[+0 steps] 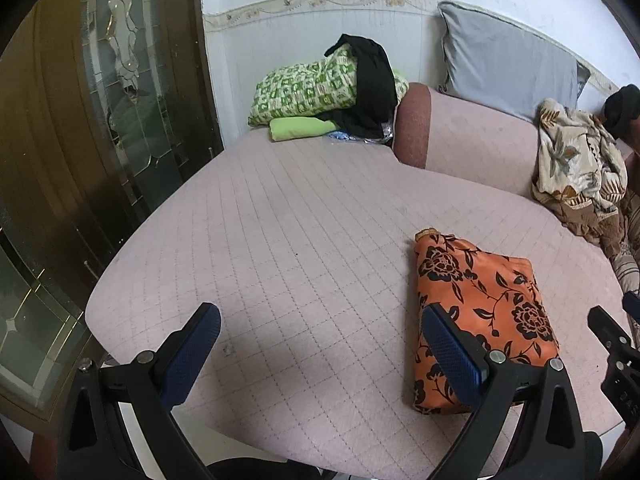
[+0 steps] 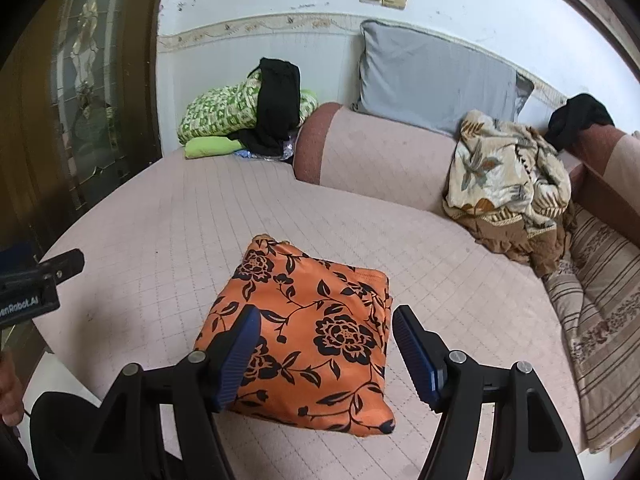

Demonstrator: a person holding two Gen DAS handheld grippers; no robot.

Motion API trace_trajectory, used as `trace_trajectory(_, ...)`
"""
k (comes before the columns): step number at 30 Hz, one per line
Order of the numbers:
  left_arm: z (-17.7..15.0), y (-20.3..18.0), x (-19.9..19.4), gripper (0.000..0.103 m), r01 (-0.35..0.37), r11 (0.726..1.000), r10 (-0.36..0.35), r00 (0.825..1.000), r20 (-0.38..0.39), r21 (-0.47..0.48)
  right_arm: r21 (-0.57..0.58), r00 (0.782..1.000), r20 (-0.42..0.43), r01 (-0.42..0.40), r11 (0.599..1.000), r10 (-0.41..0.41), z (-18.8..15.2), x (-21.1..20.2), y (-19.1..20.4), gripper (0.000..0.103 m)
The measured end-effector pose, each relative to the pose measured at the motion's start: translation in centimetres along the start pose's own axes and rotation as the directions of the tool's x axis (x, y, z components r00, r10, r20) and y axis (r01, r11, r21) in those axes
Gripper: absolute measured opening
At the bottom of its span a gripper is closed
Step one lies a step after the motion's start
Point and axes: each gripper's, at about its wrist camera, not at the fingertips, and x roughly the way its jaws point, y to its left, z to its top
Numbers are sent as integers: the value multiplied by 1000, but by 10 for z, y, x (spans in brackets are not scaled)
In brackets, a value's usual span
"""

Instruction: Fold small clothes

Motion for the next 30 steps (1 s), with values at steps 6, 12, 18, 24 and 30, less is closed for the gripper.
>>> trace_trajectory(6, 4, -3, 16, 100, -13, 1000, 14, 1000, -10, 9, 32, 999, -33, -29, 999, 30, -2, 31, 0, 72)
trace_trajectory(12, 13, -12, 43, 100, 15, 1000, -13, 998, -58, 23, 91, 996, -67, -50, 995, 56, -10, 60, -10, 72)
trace_trajectory(18, 21, -26, 73, 100, -1, 999, 4, 997, -83, 39, 226, 993, -61, -84, 971, 100, -4, 87, -36, 72)
trace_trajectory(24, 35, -42, 107, 100, 93, 995, -91, 994, -58, 37, 295, 992, -90, -53, 954, 83, -6, 120, -57, 72)
trace_trajectory(30, 69, -22, 171, 100, 91, 996, -91, 996, -12, 23, 294, 996, -80, -11, 956, 36, 6, 154, -87, 72)
